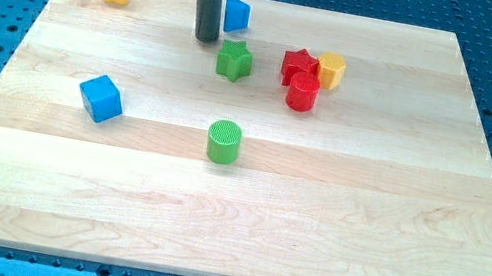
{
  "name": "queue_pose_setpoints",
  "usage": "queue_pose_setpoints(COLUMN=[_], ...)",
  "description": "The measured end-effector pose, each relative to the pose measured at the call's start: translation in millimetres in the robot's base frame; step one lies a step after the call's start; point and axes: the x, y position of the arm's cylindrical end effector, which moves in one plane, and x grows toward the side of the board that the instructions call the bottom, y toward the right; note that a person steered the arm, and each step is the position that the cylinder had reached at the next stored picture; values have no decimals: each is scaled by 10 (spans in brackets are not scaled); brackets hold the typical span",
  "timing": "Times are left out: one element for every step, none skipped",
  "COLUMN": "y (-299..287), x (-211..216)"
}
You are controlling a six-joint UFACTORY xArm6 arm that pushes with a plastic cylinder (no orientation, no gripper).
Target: Slide the green star to the center of the board
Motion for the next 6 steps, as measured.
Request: queue_pose_setpoints(y=[38, 526, 415, 360, 18, -171], x=[-210, -172, 165, 743, 1051, 1761])
